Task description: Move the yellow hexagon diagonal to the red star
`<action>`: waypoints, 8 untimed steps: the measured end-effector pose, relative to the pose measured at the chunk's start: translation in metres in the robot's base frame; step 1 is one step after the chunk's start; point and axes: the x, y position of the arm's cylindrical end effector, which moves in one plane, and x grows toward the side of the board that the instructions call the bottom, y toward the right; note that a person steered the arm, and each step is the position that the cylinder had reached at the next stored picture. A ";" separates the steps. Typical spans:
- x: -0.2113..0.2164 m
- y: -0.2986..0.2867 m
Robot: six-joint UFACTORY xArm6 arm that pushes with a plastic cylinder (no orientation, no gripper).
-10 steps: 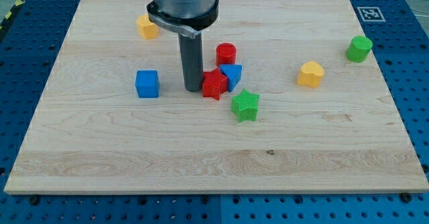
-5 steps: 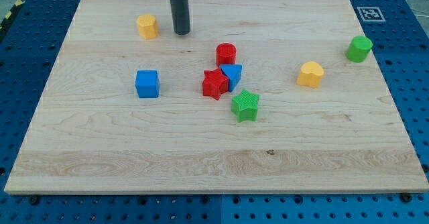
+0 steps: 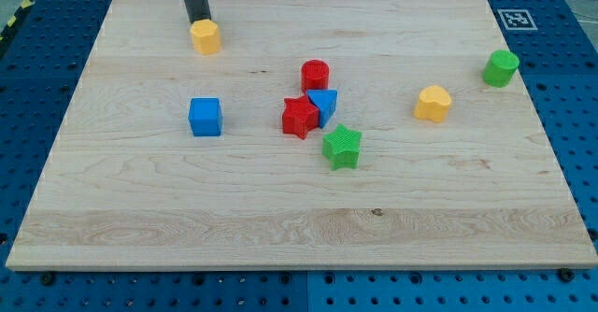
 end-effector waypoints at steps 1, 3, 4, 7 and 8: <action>0.042 0.024; 0.086 0.076; 0.093 0.084; 0.057 0.070; 0.045 0.057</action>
